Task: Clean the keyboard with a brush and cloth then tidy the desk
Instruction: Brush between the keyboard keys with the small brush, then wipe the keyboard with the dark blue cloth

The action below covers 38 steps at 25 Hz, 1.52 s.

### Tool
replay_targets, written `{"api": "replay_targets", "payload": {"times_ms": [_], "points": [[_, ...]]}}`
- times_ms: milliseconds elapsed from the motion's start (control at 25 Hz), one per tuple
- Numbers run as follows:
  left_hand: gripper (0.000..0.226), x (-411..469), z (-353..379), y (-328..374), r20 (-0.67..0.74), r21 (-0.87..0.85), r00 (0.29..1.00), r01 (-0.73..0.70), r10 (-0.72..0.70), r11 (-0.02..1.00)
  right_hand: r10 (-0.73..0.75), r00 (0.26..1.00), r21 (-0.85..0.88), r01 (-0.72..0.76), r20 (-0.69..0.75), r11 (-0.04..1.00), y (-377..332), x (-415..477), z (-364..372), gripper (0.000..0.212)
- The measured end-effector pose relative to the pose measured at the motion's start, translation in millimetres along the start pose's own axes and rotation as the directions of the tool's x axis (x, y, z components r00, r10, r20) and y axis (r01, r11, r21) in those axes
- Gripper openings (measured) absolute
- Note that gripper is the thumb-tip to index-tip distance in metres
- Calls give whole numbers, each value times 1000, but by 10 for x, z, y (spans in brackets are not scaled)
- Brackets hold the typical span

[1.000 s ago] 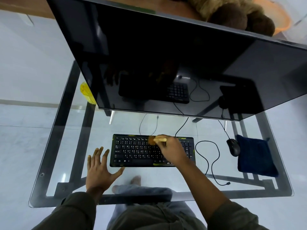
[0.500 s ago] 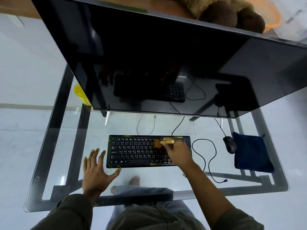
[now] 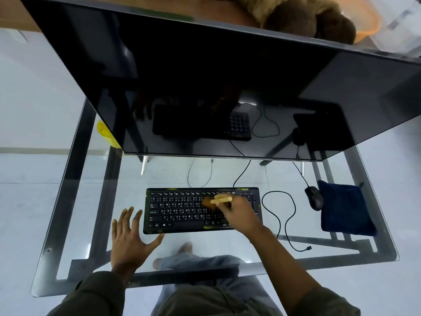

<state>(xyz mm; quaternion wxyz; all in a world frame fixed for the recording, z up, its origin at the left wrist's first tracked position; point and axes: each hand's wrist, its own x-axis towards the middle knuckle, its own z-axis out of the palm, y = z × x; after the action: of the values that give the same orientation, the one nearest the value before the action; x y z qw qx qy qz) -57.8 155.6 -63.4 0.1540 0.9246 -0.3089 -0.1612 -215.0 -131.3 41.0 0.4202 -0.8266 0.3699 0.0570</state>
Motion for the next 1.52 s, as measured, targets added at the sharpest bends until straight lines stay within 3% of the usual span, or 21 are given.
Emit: {"api": "replay_targets", "payload": {"times_ms": [80, 240, 400, 520, 640, 760, 840, 960, 1080, 1200, 1320, 1440, 1520], "points": [[101, 9, 6, 13, 0, -5, 1000, 2, -2, 1000, 20, 996, -3, -20, -83, 1000, 7, -5, -3, 23], [101, -11, -1, -7, 8, -31, 1000, 2, -2, 1000, -30, 992, 51, 24, 125, 998, 59, -61, 55, 17], [96, 83, -133, 371, -119, -192, 986, 94, -118, 977, -75, 996, 127, 68, 52, 990, 130, -105, -53, 22], [79, 326, -270, 991, -198, -347, 974, 32, -106, 937, -44, 998, 167, 51, -49, 985, 198, -180, -303, 20], [63, 599, -281, 1809, -125, -460, 990, -118, 67, 880, 7, 963, 179, 43, -269, 983, 484, -227, -710, 14], [55, 759, -56, 2658, -52, -491, 959, -268, 279, 829, 137, 914, 240, -45, -383, 970, 920, -302, -1172, 19], [48, 766, 169, 3227, 16, -526, 938, -285, 345, 801, 277, 870, 302, -158, -408, 940, 1317, -399, -1471, 23], [35, 655, 523, 3984, 138, -571, 911, -247, 388, 783, 434, 781, 248, -357, -449, 900, 2021, -510, -1745, 24], [30, 532, 820, 4514, 246, -532, 889, -209, 386, 821, 528, 796, 117, -519, -294, 847, 2507, -485, -1794, 23], [28, 480, 1058, 4973, 329, -489, 879, -154, 345, 859, 516, 842, 33, -518, -157, 855, 2744, -433, -1766, 26], [26, 469, 1113, 5175, 344, -454, 879, -152, 330, 878, 434, 887, 9, -438, -158, 899, 2697, -392, -1652, 22], [24, 525, 1186, 5277, 337, -429, 896, -127, 289, 894, 366, 923, 121, -353, -115, 928, 2643, -428, -1696, 10], [27, 513, 1223, 5295, 387, -399, 880, -108, 274, 910, 361, 905, 196, -321, -224, 927, 2684, -500, -1862, 13]]}}
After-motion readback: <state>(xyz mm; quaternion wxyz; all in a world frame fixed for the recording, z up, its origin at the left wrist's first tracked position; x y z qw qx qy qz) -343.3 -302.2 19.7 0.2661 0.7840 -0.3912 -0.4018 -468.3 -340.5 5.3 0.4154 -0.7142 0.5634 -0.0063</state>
